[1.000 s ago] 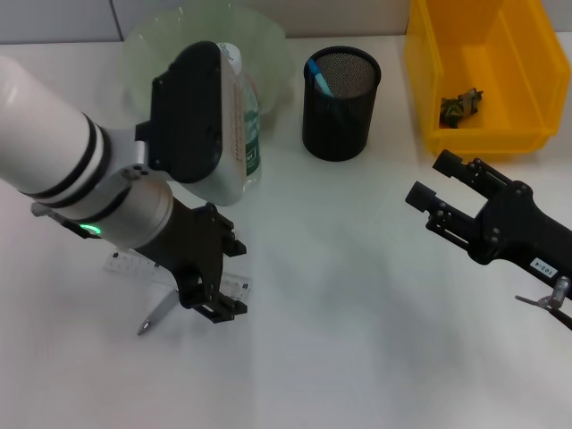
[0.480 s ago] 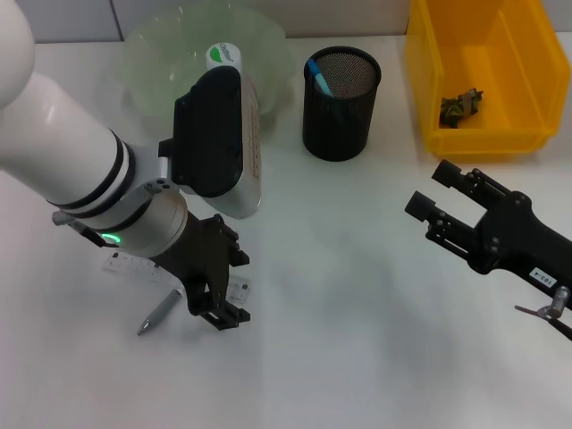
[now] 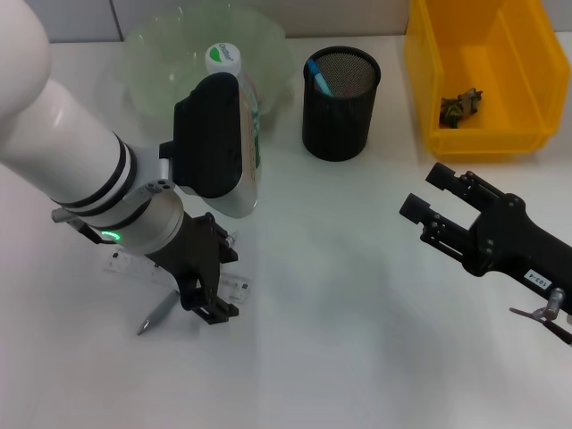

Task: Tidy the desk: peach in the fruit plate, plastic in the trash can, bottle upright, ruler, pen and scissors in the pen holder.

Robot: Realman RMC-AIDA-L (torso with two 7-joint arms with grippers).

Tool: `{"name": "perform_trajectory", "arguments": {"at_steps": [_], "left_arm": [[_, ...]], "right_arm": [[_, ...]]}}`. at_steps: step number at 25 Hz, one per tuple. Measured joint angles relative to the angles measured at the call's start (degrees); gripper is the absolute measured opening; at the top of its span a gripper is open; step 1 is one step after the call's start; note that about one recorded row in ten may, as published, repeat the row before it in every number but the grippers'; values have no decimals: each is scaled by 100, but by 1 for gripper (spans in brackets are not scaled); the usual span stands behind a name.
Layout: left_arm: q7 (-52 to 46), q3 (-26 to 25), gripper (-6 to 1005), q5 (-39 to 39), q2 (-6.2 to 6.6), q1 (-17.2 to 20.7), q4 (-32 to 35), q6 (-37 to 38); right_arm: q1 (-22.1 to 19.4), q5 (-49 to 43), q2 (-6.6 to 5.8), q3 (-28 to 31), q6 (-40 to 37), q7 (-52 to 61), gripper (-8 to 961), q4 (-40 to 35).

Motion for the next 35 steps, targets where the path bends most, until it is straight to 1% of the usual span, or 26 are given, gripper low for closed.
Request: {"name": "perform_trajectory", "arguments": {"at_steps": [8, 12, 17, 35], "left_arm": [[6, 10, 720, 15, -5, -39, -69, -50], [6, 141, 720, 60, -5, -88, -217, -108], [6, 151, 720, 68, -5, -125, -312, -179], [15, 230, 719, 115, -5, -134, -434, -330]], "right_arm": [[19, 0, 5, 0, 24, 29, 716, -2], [54, 0, 7, 0, 28, 33, 716, -3], [62, 0, 7, 0, 37, 41, 716, -3], [101, 1, -1, 0, 41, 50, 715, 89]]}}
